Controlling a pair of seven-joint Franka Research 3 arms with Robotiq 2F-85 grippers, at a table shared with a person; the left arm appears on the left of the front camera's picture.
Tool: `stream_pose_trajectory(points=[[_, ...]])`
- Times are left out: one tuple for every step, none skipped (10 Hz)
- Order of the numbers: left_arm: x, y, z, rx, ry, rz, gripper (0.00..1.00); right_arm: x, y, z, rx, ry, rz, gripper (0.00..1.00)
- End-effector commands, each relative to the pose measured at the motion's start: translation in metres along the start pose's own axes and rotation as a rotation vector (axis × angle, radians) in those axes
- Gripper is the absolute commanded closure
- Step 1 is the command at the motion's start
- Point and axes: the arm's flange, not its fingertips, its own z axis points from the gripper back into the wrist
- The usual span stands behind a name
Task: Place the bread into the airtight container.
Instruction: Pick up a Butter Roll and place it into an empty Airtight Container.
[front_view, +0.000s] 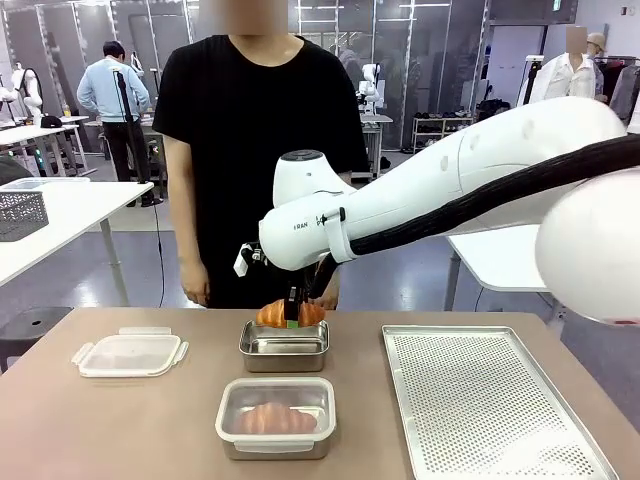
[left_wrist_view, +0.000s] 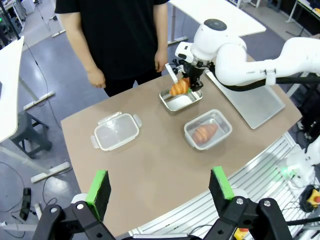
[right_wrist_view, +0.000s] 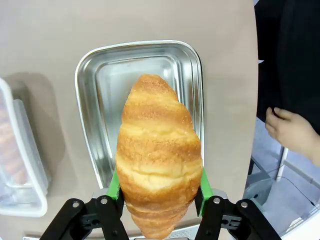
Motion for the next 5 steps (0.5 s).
stream_pose_trajectory(points=[[0.0,-0.002,0.002,-0.003,-0.009,-0.004,0.0,0.008,-0.008,-0.004,0.022,0.016,-0.028,0.35],[0.0,-0.002,0.002,-0.003,-0.009,-0.004,0.0,0.009,-0.009,-0.007,0.021,0.016,-0.031,0.35],[0.0,-0.002,0.002,-0.003,-0.009,-0.004,0.0,0.01,-0.007,-0.011,0.039,0.018,-0.03,0.35],[0.0,-0.002,0.002,-0.003,-0.009,-0.004,0.0,0.009,-0.006,-0.016,0.047,0.026,-0.031,0.35],[0.0,-0.002,0.002,-0.003,-0.009,-0.004,0.0,0.008,-0.006,-0.021,0.062,0.029,-0.038,0.35]])
